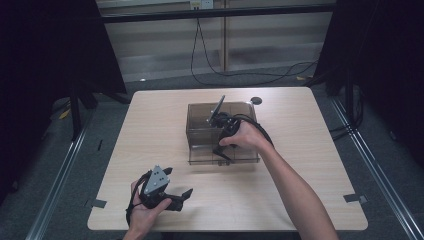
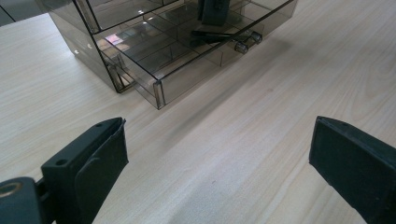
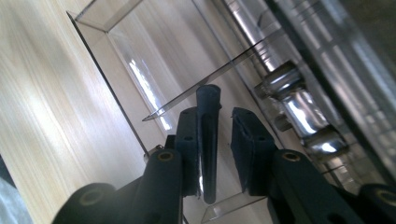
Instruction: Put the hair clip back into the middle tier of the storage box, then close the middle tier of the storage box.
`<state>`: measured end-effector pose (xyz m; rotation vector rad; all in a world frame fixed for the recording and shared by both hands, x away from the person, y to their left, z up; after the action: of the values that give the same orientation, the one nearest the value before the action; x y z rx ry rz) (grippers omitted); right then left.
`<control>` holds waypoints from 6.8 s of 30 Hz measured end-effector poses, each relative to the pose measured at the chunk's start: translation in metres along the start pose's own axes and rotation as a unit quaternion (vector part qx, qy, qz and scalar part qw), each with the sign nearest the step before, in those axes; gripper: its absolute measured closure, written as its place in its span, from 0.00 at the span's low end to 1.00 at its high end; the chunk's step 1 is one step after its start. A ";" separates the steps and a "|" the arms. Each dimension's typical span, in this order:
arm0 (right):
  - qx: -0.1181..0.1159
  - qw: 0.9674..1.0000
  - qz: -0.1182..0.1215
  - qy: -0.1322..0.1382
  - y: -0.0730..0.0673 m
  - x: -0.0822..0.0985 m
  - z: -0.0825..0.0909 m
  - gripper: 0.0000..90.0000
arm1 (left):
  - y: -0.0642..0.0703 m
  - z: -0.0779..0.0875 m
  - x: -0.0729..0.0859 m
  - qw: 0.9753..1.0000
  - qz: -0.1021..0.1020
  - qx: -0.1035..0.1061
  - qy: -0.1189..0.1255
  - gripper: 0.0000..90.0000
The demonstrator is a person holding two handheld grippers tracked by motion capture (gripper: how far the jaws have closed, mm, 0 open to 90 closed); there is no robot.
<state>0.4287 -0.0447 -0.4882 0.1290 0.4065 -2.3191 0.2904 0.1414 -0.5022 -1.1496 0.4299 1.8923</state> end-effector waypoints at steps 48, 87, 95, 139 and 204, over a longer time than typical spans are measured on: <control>-0.017 0.971 -0.031 0.238 0.008 0.057 0.031 0.60 | -0.004 -0.002 0.002 1.000 0.009 -0.006 0.000 0.05; 0.005 0.926 -0.110 0.362 0.022 0.163 0.049 0.51 | 0.001 -0.008 0.001 1.000 -0.007 -0.024 -0.015 0.06; 0.010 0.920 -0.115 0.376 0.021 0.180 0.050 0.52 | 0.003 -0.011 -0.002 1.000 -0.007 -0.028 -0.012 0.07; 0.020 0.914 -0.144 0.379 0.016 0.246 0.042 0.51 | 0.026 -0.044 -0.025 0.999 -0.030 0.035 -0.019 0.76; 0.002 0.921 -0.142 0.362 0.011 0.243 0.029 0.43 | 0.036 -0.129 -0.044 0.991 -0.057 0.092 -0.079 1.00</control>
<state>0.2666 -0.2266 -0.5152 1.0093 0.8278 -2.4893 0.3411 0.0147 -0.5365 -0.8791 0.4317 1.7891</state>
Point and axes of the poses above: each handheld gripper's, and its own axes: z roughly backward along the jaws, x roughly out of its underside, y roughly to its right, the point moved 7 cm from there along -z, roughly forward along the jaws, and after that the axes turned 7 degrees about -z, right-handed, at the moved point
